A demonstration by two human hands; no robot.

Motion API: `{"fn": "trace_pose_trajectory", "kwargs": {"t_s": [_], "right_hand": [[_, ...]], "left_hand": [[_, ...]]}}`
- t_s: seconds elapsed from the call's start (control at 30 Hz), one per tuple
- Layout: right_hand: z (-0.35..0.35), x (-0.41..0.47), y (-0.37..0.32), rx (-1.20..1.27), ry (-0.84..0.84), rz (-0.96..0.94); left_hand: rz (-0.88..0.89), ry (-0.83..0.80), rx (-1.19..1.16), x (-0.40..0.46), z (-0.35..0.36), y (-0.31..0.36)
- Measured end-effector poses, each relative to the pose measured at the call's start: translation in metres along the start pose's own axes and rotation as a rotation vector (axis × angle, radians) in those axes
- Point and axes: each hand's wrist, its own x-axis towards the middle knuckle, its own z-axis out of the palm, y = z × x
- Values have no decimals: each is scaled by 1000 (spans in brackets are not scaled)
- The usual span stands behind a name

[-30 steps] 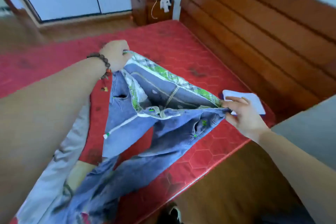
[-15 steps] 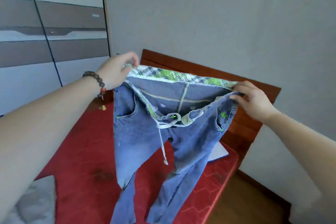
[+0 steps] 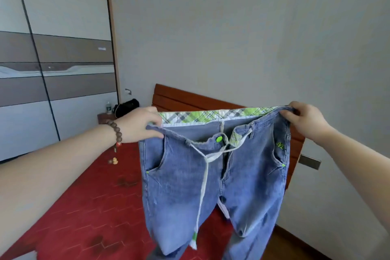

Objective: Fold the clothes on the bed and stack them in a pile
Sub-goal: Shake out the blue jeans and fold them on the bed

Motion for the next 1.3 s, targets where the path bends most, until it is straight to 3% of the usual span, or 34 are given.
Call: {"fn": "trace_pose_trajectory", "kwargs": {"t_s": [0.13,0.23,0.27,0.3,0.37,0.4,0.47,0.57,0.63,0.77,0.83,0.93,1.03,1.13,1.3], "right_hand": [[-30,36,-22,91,78,-30],[-44,54,-40,132,324,-132],[-41,55,-43,85,322,-171],[-32,56,-44,-18,208,-196],[-16,56,-35,-215,-167,-148],[-13,57,-31,-217,-237,-103],[-17,60,-28,30,-242,-37],[-21,61,-21,569,-224,81],[-25,62,-22,746,-228,104],[-34,62,-29,1165,-181,134],[-25,61,-33,1179,-98,207],[-6,58,-37,867,49,337],[5,54,-48,771,120,382],[11,43,-80,853,98,287],[16,21,-147,912,-98,73]], "left_hand": [[-111,260,-62,36,-41,-9],[-161,546,-138,58,-71,-16],[-172,604,-174,61,-72,-17],[-191,599,-164,62,-70,-17],[-241,442,-46,62,-57,-19],[-248,375,-2,61,-51,-22],[-253,377,-5,58,-44,-29],[-264,522,-165,56,-45,-34],[-310,550,-269,55,-55,-32],[-344,536,-930,55,-76,-31],[-430,461,-993,60,-71,-31],[-608,343,-986,67,-47,-22],[-710,414,-1071,81,-25,-3],[-640,546,-1160,105,-8,33],[-499,661,-1009,139,6,104]]}}
